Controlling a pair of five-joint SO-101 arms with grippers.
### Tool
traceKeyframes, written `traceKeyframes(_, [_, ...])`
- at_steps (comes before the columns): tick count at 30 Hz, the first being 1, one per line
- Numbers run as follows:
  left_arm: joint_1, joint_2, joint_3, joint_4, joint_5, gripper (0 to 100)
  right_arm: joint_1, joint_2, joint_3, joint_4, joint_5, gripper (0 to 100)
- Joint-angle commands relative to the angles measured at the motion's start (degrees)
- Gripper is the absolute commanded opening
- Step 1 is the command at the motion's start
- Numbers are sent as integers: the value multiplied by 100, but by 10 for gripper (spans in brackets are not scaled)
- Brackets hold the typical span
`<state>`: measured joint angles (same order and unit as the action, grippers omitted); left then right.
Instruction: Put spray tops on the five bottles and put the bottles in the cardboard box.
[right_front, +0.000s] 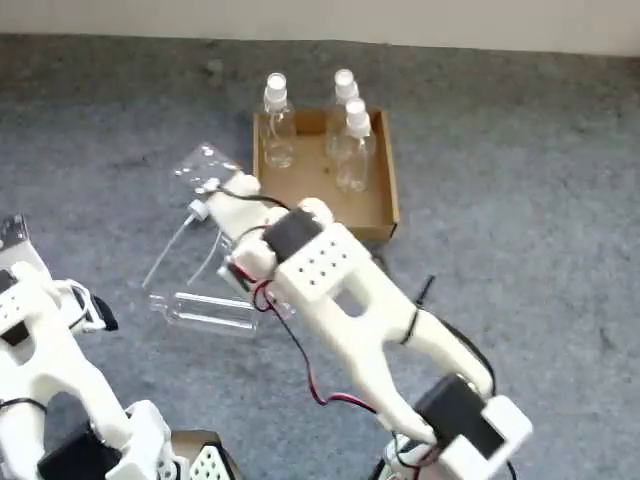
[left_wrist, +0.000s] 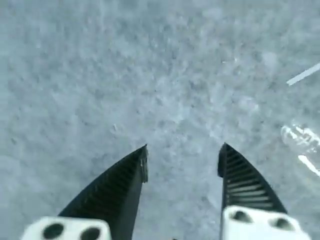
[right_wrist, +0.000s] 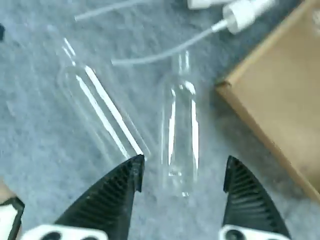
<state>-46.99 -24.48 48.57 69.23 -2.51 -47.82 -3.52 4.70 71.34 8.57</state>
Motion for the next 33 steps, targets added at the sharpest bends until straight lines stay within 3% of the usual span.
traceKeyframes(1, [295,-31,382,-299,132,207,-101,207,-444,-444,-44,212])
traceKeyframes(7, [365,-31,813,-897,-18,204,-84,778,-330,-1279,-44,212])
traceKeyframes(29, [382,-31,813,-932,-18,204,31,2070,-330,-1279,-18,209])
traceKeyframes(33, [391,-31,813,-949,-18,204,22,2158,-321,-1262,-44,107])
